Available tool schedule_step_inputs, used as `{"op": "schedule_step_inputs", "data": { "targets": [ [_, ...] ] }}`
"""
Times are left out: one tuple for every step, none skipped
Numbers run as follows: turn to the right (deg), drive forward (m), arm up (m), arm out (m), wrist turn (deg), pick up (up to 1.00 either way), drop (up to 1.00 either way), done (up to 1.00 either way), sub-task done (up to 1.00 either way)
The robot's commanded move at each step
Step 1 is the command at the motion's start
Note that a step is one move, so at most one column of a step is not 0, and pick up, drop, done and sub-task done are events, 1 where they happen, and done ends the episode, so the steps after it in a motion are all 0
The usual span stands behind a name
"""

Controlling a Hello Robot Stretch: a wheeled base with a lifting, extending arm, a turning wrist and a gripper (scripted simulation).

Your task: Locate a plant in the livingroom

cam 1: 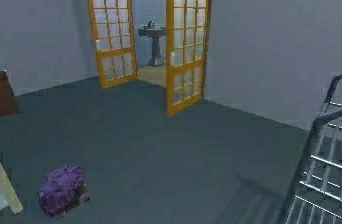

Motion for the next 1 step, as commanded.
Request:
{"op": "schedule_step_inputs", "data": {
  "targets": [
    [0.0,0.50,0.00,0.00,0.0,0.00,0.00,0.00,0.00]
  ]
}}
